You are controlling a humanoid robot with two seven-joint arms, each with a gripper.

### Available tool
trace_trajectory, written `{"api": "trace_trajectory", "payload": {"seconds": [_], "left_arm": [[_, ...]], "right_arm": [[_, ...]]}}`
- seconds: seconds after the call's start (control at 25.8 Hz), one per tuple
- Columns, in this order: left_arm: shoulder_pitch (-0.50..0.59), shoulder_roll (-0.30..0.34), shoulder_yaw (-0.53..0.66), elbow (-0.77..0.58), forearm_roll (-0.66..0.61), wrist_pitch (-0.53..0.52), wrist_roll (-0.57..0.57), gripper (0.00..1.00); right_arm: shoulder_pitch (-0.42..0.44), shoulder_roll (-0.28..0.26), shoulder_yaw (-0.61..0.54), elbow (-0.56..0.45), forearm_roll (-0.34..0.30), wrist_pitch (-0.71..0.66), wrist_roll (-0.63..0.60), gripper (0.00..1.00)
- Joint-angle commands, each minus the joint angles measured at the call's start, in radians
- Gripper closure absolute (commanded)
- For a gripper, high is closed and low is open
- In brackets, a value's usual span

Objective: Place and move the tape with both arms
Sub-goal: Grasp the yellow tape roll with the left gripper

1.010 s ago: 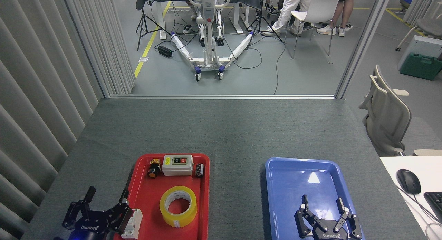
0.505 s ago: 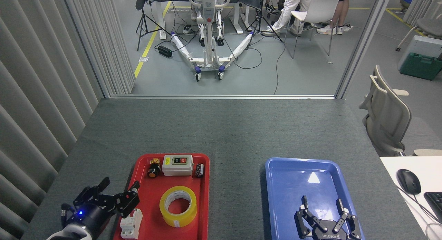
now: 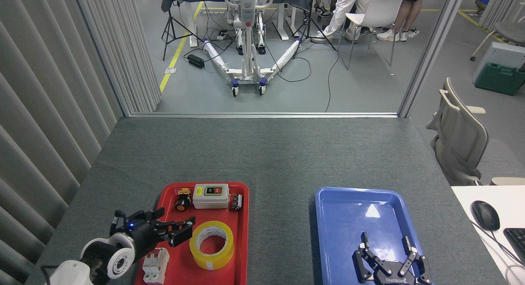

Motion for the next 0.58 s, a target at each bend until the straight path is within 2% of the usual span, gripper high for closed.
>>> {"api": "trace_trajectory", "payload": {"seconds": [0.0,0.23,0.54], "left_arm": [[-0.08,-0.02,-0.076,0.063,0.001,-0.027,-0.006,0.0],[-0.145,-0.031,-0.147,0.21,0.004,-0.033,-0.08,0.0],[-0.164,-0.059,-0.16,0.275,0.002,0.002,-0.12,0.0]], "right_arm": [[0.0,0.0,-0.003,0.0,0.0,-0.003,0.003,0.0],[0.006,0.001,-0.003,-0.009,0.001,-0.005,0.003,0.0],[0.066,0.023,-0.003,-0.058,0.003,-0.003,0.003,0.0]]}}
